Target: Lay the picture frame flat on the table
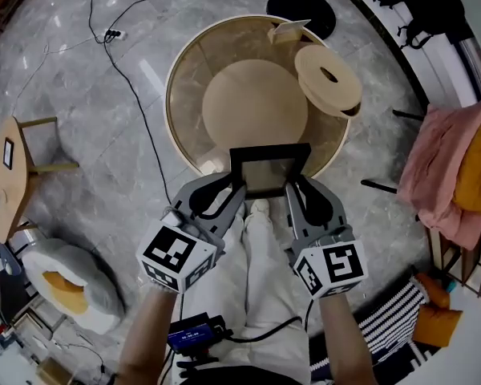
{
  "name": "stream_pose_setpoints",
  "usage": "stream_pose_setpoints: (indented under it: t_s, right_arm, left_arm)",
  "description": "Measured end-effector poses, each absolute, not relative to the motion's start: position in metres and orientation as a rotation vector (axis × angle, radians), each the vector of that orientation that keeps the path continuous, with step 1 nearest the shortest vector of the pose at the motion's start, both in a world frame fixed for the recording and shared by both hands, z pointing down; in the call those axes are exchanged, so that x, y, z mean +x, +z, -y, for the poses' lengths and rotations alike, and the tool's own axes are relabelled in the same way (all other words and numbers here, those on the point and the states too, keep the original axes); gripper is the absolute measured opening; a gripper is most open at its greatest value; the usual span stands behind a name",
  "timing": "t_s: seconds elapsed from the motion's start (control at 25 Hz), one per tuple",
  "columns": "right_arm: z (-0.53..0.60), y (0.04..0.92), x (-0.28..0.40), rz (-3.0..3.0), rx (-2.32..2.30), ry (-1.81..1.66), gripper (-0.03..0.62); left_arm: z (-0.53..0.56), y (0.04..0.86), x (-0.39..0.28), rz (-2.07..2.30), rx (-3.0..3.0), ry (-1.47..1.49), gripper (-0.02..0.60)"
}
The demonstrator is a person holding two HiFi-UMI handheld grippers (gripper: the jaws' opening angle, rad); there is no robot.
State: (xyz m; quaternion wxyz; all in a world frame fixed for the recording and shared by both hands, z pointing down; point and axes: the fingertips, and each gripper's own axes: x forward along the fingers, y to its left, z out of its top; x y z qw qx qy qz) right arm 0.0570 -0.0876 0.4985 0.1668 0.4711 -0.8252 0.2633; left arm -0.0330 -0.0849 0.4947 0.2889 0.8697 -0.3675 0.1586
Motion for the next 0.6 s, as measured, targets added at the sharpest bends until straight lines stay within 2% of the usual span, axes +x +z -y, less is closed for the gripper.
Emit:
stream_pose_setpoints:
  t_s: [0.6]
  right_arm:
    - [0.101,0.61,0.064,2.205,1.337,0.884,0.084]
  left_arm:
    - [0.1,0.609,-0.028,0.92,2.193,0.47,0.092]
